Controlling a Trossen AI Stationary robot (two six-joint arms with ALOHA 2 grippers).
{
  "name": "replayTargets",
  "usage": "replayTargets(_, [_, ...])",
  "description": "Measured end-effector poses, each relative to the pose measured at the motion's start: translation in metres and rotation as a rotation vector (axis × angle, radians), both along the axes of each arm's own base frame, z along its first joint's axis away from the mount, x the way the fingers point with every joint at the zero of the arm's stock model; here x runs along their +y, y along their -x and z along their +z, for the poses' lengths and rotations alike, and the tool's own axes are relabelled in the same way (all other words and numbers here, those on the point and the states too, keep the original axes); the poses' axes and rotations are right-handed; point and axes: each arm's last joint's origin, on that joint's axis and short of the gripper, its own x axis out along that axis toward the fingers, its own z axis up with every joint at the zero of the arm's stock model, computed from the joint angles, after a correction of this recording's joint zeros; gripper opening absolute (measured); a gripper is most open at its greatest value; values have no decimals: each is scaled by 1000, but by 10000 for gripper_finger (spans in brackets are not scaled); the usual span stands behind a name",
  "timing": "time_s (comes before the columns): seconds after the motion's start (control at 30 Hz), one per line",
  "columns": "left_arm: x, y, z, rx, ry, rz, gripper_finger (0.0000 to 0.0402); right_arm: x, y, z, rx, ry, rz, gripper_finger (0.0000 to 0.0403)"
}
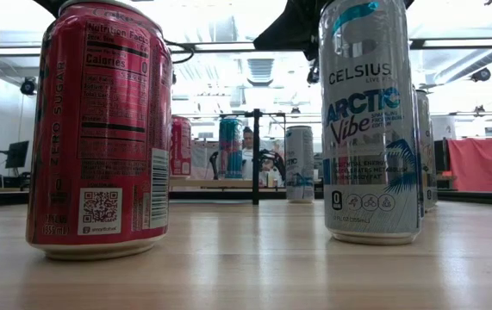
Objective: Place canned beverage on shelf
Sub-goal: Put the top red and black soda can on the shelf, then put the bottom blue and silver soda can on the shelf aligned with the other blue and silver soda can
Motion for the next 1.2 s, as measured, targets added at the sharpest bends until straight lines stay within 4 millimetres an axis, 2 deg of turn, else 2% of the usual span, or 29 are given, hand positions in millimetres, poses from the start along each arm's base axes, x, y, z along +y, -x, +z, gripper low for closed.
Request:
replayTargets(0.27, [-6,7,8,-35,36,57,0,0,0,0,-2,-15,-6,11])
replayTargets(0.4, [-18,11,20,-144,83,54,0,0,0,1,-19,-59,-22,11])
replayTargets(0.6, [-53,16,43,-322,96,-47,0,2,-3,11,-58,-97,-27,11])
replayTargets(0.8, [-95,15,65,-541,76,-225,0,10,-5,28,-101,-102,-1,11])
replayTargets(1.03, [-140,15,63,-714,21,-390,0,21,-6,42,-132,-103,35,11])
replayTargets(1.2, [-157,17,53,-770,-11,-420,0,22,-6,49,-131,-135,28,11])
